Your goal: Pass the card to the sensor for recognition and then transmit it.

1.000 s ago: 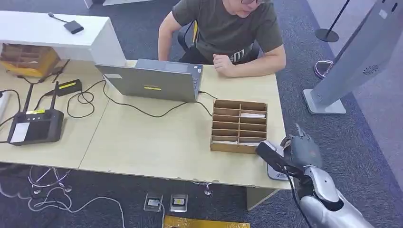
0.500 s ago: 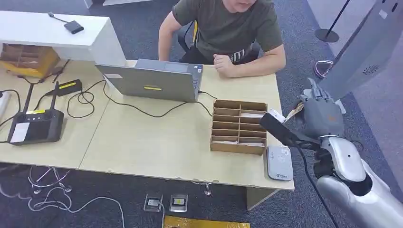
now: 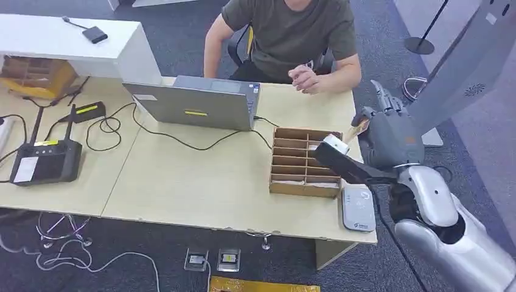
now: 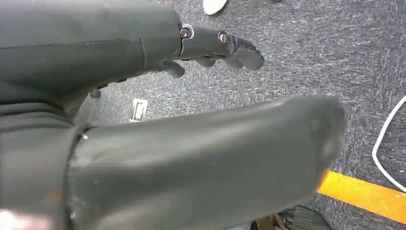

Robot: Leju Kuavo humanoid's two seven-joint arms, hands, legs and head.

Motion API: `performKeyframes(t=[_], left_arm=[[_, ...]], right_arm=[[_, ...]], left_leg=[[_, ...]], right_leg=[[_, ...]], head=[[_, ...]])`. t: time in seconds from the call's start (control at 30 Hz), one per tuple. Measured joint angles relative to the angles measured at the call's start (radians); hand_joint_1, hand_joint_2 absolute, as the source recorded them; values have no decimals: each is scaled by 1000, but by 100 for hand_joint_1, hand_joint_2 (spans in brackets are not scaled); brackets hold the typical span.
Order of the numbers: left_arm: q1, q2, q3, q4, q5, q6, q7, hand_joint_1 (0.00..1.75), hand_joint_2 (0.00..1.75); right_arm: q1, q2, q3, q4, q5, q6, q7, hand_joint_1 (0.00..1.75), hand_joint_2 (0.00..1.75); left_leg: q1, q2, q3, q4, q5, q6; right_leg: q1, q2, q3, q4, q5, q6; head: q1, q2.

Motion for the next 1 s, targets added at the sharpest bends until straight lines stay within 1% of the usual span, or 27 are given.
performKeyframes(t=[0.17, 0.27, 0.43, 0.63, 0.77, 0.9, 0.93, 0.97, 1.0], left_arm=[[0, 0, 0, 0, -2, 5, 8, 0, 0], [-1, 0, 0, 0, -3, 8, 23, 0, 0], [-1, 0, 0, 0, -19, -3, 27, 0, 0], [0, 0, 0, 0, -39, -19, 33, 0, 0], [0, 0, 0, 0, -46, -23, 35, 0, 0], [0, 0, 0, 0, -46, -23, 36, 0, 0], [0, 0, 0, 0, -46, -23, 38, 0, 0], [0, 0, 0, 0, -45, -22, 39, 0, 0], [0, 0, 0, 0, -44, -21, 40, 0, 0]], right_arm=[[-2, 42, 29, 29, -2, -5, -19, 175, 175], [-16, 74, 45, 56, 20, 4, -21, 175, 175], [-24, 104, 58, 95, 77, 37, 11, 175, 175], [-21, 112, 52, 113, 127, 73, 31, 175, 175], [2, 112, 41, 120, 175, 106, 37, 175, 175], [21, 112, 22, 126, 187, 110, 30, 175, 175], [24, 114, 18, 128, 188, 110, 29, 161, 175], [29, 117, 14, 131, 190, 108, 27, 112, 175], [34, 119, 10, 133, 191, 105, 26, 112, 175]], left_leg=[[0, 0, 0, 0, 0, 0], [0, 0, 0, 0, 0, 0], [0, 0, 0, 0, 0, 0], [0, 0, 0, 0, 0, 0], [0, 0, 0, 0, 0, 0], [0, 0, 0, 0, 0, 0], [0, 0, 0, 0, 0, 0], [0, 0, 0, 0, 0, 0], [0, 0, 0, 0, 0, 0]], right_leg=[[0, 0, 0, 0, 0, 0], [0, 1, 0, 0, 0, 0], [0, 0, 0, 0, 0, 0], [0, 0, 0, 0, 0, 0], [0, 0, 0, 0, 0, 0], [0, 0, 0, 0, 0, 0], [0, 0, 0, 0, 0, 0], [0, 0, 0, 0, 0, 0], [0, 0, 0, 0, 0, 0]], head=[[0, 0], [0, 0], [0, 0], [0, 0], [0, 0], [0, 0], [0, 0], [0, 0], [0, 0]])
